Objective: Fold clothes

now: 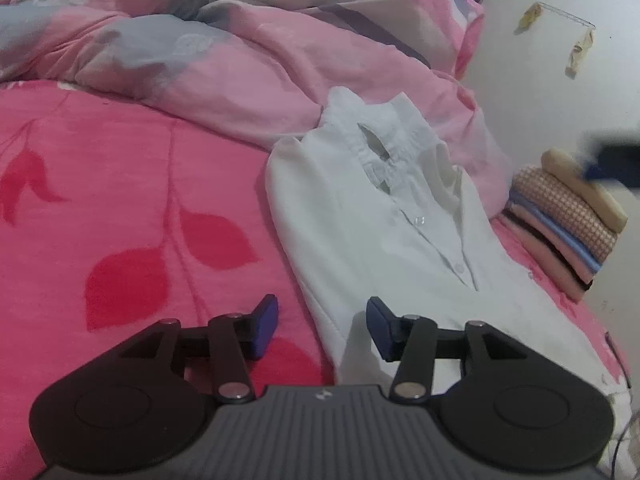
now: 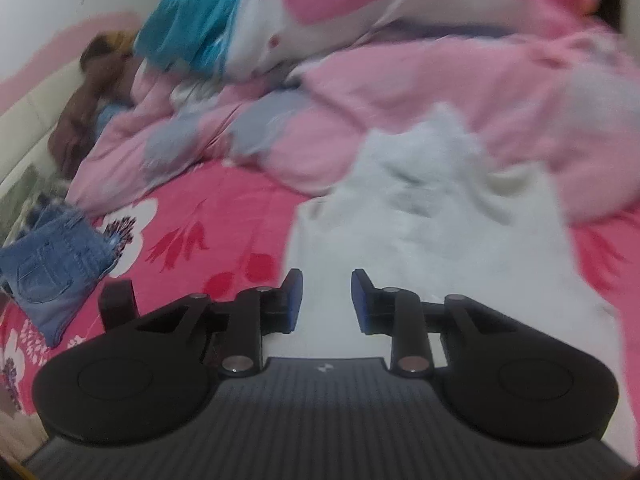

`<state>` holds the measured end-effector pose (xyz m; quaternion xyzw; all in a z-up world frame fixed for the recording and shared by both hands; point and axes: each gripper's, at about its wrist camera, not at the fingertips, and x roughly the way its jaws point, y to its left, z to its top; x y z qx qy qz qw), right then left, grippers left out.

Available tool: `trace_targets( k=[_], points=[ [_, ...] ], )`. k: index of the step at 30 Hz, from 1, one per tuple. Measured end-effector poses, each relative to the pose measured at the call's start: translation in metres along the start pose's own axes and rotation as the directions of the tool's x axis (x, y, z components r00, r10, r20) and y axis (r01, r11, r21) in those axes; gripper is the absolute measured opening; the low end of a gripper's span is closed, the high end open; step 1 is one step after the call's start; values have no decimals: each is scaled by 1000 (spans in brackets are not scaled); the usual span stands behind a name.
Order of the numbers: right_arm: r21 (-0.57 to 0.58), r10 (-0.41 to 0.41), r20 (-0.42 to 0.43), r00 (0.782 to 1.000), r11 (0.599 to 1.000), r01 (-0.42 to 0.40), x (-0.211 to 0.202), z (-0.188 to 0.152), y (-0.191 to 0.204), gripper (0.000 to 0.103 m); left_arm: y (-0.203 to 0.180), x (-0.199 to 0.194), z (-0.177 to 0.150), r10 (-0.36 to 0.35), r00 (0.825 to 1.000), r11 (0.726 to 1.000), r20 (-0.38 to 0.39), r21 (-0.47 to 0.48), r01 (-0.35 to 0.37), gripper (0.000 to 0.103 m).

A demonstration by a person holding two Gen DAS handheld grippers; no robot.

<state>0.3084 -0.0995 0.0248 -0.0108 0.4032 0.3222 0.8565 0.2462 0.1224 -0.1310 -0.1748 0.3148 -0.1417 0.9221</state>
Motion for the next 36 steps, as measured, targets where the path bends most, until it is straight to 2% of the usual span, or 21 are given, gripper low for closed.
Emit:
trace_targets(
  k=[5,8,12,15,19,24,25,26,28,31,33,36],
  points=[
    [-20,20,-115,993,1000,-22,101,45,27,29,7,-2,0,-33,999,999,3,-38,33,49],
    [-14,10,-137,991,1000,-12,146,62,36,30,3,-2,-1,-19,1000,1000,5,-19,19,49],
    [30,19,-163,986,999,-15,190,76,38,30,0,-2,-3,-4,1000,1000,8,2,4,49],
    [20,-19,-211,977,1000,23,214,78,37,30,1,-2,-4,-5,1000,1000,10,-2,5,48],
    [24,-22,-264,964,999,29,230,77,36,30,0,-3,-5,-1,1000,1000,11,3,1,48],
    [-21,-66,-303,951,998,63,236,72,38,28,0,-3,-5,2,1000,1000,11,6,-2,48],
    [-30,-75,-309,948,997,69,237,71,38,22,0,-3,-5,3,1000,1000,11,7,-4,48],
    [-27,-72,-308,949,997,67,238,70,36,9,0,-3,-5,5,1000,1000,11,8,-5,48],
    [3,-38,-291,956,999,41,236,67,31,4,0,-3,-5,7,1000,1000,10,10,-7,48],
    [36,110,-199,974,994,-104,227,64,26,3,0,-3,-5,9,1000,1000,10,12,-9,47],
    [26,166,-151,975,986,-164,223,60,23,3,0,-3,-5,11,1000,1000,10,14,-11,47],
    [19,208,-111,972,978,-207,225,53,14,3,0,-3,-6,13,1000,1000,10,17,-14,47]
  ],
)
